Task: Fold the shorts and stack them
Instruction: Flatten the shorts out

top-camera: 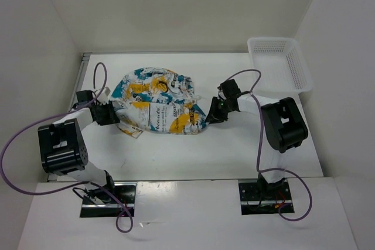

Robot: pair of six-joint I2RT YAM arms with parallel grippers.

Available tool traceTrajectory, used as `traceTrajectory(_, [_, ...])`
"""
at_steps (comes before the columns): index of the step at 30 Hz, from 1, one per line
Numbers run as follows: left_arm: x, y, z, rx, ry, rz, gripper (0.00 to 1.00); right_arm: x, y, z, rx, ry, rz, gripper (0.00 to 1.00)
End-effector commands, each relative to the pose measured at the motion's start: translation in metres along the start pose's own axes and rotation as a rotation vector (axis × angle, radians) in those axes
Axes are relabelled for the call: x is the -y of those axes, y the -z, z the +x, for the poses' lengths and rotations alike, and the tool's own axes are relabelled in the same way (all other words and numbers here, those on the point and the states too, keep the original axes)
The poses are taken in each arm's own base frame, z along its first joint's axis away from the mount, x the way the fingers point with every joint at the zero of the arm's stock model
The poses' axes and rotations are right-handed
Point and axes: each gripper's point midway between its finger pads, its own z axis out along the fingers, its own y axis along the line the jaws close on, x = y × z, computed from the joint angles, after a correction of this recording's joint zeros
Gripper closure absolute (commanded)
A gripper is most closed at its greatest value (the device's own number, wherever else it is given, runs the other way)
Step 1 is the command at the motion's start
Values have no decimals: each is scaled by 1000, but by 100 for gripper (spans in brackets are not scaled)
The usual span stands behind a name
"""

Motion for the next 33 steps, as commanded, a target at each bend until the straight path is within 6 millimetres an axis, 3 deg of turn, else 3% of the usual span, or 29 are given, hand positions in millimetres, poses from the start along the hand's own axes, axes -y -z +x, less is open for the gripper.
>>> traceTrajectory(1, [10, 3, -40, 89, -43, 70, 84, -23, 1, -19, 45, 57, -33, 77])
traceTrajectory(2, [11, 5, -43, 88, -43, 70, 91, -26, 3, -21, 47, 59, -34, 88])
traceTrajectory(3, [13, 10, -51, 100, -49, 69, 99, -40, 12, -39, 86, 91, -48, 93])
traceTrajectory(4, [11, 15, -55, 94, -37, 65, 100, -46, 18, -48, 98, 93, -40, 97])
traceTrajectory(5, [15, 23, -77, 134, -57, 72, 100, -44, 25, -54, 107, 100, 10, 100])
traceTrajectory(6, [17, 31, -90, 163, -71, 70, 100, -64, 41, -80, 176, 122, -3, 100])
traceTrajectory(8, [24, 44, -116, 219, -101, 84, 100, -76, 64, -102, 244, 159, 31, 100])
traceTrajectory(9, [30, 58, -144, 281, -134, 91, 100, -94, 89, -133, 341, 172, 31, 100])
traceTrajectory(11, [39, 70, -175, 353, -178, 122, 100, -100, 119, -159, 412, 165, 31, 100])
traceTrajectory(12, [44, 80, -205, 412, -214, 132, 100, -120, 147, -181, 488, 182, -18, 100])
traceTrajectory(14, [51, 90, -233, 466, -251, 157, 100, -122, 179, -209, 569, 144, -41, 100])
traceTrajectory(15, [56, 95, -244, 486, -270, 180, 100, -141, 210, -225, 642, 156, -92, 100])
traceTrajectory(16, [57, 95, -256, 504, -284, 189, 100, -141, 226, -238, 687, 153, -98, 100])
traceTrajectory(17, [65, 115, -282, 567, -325, 193, 100, -148, 235, -242, 704, 151, -111, 100])
traceTrajectory(18, [69, 121, -291, 588, -340, 199, 100, -160, 264, -251, 765, 165, -135, 100])
traceTrajectory(20, [78, 141, -308, 645, -380, 203, 100, -174, 289, -256, 823, 183, -157, 100])
traceTrajectory(22, [90, 167, -319, 716, -427, 203, 100, -175, 300, -249, 835, 182, -154, 100])
traceTrajectory(23, [93, 170, -315, 715, -431, 212, 100, -168, 294, -245, 822, 171, -136, 100])
traceTrajectory(24, [97, 173, -306, 711, -433, 221, 99, -169, 306, -237, 840, 172, -135, 100])
traceTrajectory(25, [94, 174, -297, 697, -422, 227, 93, -162, 308, -232, 846, 158, -110, 100])
traceTrajectory(26, [96, 170, -285, 672, -413, 248, 79, -143, 288, -222, 803, 134, -71, 100])
traceTrajectory(27, [101, 178, -270, 663, -413, 272, 54, -143, 304, -206, 830, 138, -75, 100])
traceTrajectory(28, [94, 153, -237, 581, -360, 294, 14, -114, 275, -189, 767, 103, -14, 100])
traceTrajectory(29, [92, 154, -216, 552, -332, 290, 6, -103, 267, -178, 751, 78, 2, 100])
traceTrajectory(30, [85, 144, -196, 510, -293, 289, 2, -96, 273, -159, 757, 76, 9, 100])
traceTrajectory(31, [81, 132, -175, 459, -254, 285, 0, -63, 235, -134, 663, 30, 61, 100])
traceTrajectory(32, [76, 112, -135, 365, -187, 298, 0, -49, 220, -119, 622, 6, 82, 100])
traceTrajectory(33, [72, 102, -118, 320, -154, 293, 0, -41, 211, -102, 581, 3, 76, 98])
